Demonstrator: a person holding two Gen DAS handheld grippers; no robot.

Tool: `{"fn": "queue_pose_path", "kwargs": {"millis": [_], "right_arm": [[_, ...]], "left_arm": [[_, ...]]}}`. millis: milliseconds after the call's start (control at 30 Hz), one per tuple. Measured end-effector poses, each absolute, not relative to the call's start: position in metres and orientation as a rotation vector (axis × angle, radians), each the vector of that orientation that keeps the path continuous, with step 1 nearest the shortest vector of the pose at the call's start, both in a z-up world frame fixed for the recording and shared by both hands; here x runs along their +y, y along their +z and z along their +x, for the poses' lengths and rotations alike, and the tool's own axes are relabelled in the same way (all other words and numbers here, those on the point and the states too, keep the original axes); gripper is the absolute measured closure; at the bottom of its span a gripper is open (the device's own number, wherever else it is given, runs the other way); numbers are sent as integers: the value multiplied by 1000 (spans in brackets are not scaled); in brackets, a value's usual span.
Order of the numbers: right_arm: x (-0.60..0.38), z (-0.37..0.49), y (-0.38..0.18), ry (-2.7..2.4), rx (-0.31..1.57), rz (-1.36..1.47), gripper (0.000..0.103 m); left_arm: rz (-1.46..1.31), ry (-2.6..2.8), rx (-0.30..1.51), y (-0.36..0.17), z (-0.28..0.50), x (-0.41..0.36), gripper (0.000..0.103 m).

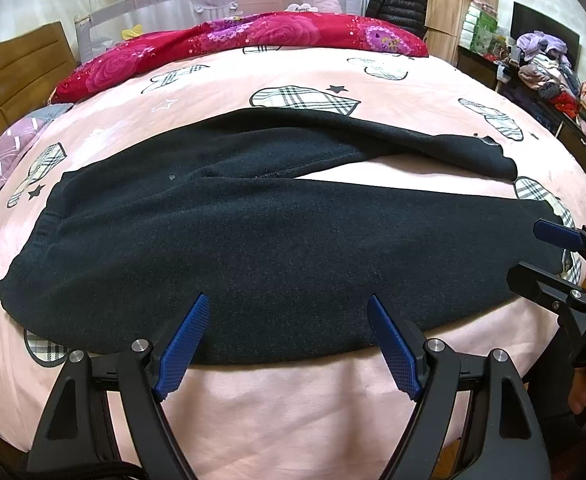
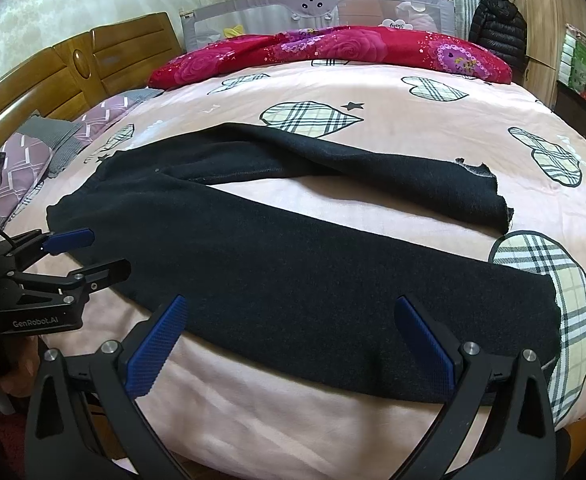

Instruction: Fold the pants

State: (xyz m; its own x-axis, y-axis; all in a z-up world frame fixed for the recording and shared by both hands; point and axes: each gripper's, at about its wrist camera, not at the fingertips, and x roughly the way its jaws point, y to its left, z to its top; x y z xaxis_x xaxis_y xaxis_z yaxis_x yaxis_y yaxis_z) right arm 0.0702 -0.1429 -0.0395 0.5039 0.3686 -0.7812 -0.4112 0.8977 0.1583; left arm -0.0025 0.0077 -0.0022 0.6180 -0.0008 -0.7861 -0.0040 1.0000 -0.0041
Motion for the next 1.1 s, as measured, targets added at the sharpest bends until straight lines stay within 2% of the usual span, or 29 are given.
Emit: {"fn": "queue_pose_path", "kwargs": {"millis": [1100], "right_arm": [[-164, 90, -30, 438, 913, -13, 0]], "left_arm": [[-59, -11, 911, 11, 15, 17, 21]]}}
